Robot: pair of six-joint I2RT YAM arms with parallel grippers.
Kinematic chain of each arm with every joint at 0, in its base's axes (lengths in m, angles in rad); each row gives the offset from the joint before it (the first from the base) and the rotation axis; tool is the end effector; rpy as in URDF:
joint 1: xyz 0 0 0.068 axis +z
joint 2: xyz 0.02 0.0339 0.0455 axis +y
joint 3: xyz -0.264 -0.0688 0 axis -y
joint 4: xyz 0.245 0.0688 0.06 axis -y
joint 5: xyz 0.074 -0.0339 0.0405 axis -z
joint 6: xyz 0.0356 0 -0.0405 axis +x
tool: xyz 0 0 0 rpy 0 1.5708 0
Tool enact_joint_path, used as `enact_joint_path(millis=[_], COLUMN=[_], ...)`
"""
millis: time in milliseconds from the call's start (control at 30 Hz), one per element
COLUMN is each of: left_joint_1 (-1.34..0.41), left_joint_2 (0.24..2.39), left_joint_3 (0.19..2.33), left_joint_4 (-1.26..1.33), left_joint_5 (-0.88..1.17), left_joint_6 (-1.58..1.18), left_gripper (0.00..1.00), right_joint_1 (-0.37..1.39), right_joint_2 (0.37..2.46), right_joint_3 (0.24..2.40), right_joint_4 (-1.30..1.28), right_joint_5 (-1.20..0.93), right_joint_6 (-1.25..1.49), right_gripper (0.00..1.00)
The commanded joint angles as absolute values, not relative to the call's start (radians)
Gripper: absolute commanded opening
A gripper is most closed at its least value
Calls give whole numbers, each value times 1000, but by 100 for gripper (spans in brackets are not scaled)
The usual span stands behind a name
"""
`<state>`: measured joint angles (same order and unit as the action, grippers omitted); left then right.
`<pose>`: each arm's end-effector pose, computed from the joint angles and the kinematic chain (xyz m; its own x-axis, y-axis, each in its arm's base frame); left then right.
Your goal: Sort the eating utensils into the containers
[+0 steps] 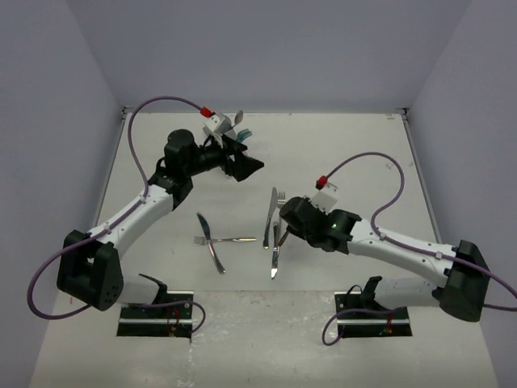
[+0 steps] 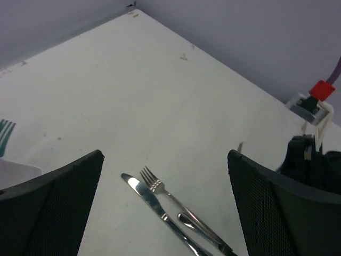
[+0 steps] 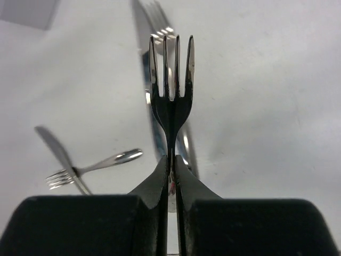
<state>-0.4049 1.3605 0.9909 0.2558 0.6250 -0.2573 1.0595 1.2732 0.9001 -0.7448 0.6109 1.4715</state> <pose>0.2834 -0.1441 0.3274 -0.3182 -0.0881 -0.9439 0.7991 0.5108 -0.3171 0.1341 0.1973 0.2397 -0.6323 0.5389 -0.5566 0.3792 0.8418 0.3843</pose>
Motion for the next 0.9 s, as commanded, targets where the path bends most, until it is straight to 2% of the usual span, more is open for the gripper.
enact_joint_path(millis=[0, 33, 100, 133, 300, 600, 700, 767, 867], left_joint_1=[-402, -402, -423, -434, -517, -551, -554, -552, -554], left_joint_2=[1391, 1390, 1362, 1347, 1299, 1298, 1293, 1295, 1296], left_joint_3=[950, 946, 911, 893, 836, 836, 830, 822, 801], left_joint_4=[437, 436, 428, 422, 439, 431, 420, 422, 443], left_joint_5=[744, 747, 715, 674, 497, 285, 226, 206, 199], left_joint_6=[-478, -491, -497, -499, -548, -581, -591, -603, -626], left_gripper=[100, 100, 100, 100, 100, 100, 94, 86, 79], right_joint_1=[956, 895, 839, 801, 781, 778, 776, 776, 776], right_joint_2=[1149, 1091, 1057, 1057, 1163, 1307, 1319, 1313, 1304], right_joint_3=[896, 841, 815, 828, 1001, 1126, 1140, 1137, 1128], right_joint_4=[-371, -192, -96, -72, -147, -161, -161, -158, -152], right_joint_5=[511, 412, 275, 179, 8, -47, -55, -64, -64], right_joint_6=[842, 677, 582, 510, 365, 347, 348, 353, 362], right_gripper=[0, 0, 0, 0, 0, 0, 0, 0, 0])
